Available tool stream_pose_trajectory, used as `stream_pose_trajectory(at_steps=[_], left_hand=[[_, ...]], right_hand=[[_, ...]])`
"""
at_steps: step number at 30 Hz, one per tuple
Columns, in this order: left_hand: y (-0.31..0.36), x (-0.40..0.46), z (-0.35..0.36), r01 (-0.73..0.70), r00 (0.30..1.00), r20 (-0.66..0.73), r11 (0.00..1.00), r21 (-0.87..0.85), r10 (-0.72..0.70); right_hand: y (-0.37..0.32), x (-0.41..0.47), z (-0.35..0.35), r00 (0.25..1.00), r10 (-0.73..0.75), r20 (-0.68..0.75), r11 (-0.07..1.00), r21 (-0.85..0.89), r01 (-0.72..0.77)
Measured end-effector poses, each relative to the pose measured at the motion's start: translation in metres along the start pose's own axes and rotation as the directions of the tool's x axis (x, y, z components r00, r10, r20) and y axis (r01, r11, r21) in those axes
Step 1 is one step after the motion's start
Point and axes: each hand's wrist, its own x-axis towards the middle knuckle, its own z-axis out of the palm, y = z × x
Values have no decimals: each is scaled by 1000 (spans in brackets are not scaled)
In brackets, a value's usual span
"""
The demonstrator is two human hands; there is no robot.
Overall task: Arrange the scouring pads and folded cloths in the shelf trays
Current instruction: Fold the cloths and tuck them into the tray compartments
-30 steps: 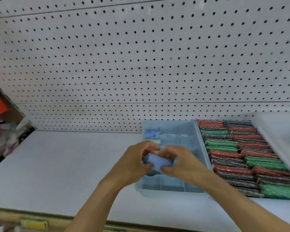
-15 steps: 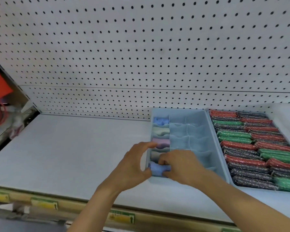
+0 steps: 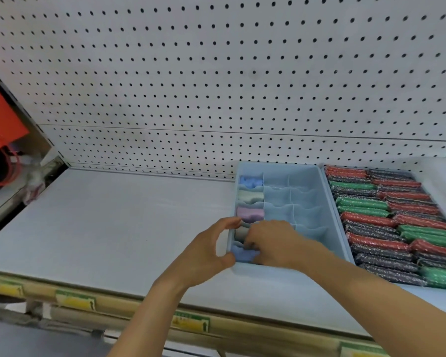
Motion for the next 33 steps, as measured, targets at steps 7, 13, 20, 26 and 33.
stream_pose_trajectory(at_steps=[7,13,20,26,33], left_hand=[[-4,-2,4,22,999,-24,999,36,-21],[0,-2,3,26,999,-24,998,65,-24],[6,-2,4,53,998,-46,995,85,-49],[13,0,6,68,995,-83,983,170,-55],[54,37,40,-39,967,-240,981,191,85]], right_hand=[[14,-18,11,994,14,-107,1000,6,-13],[13,-10,10,997,-45,-70,999,-15,44],[17,-10,14,997,-47,-61,999,20,48],[33,-26,17,993,-57,-102,973,216,79],[87,-94,5,912,175,-371,853,519,48]])
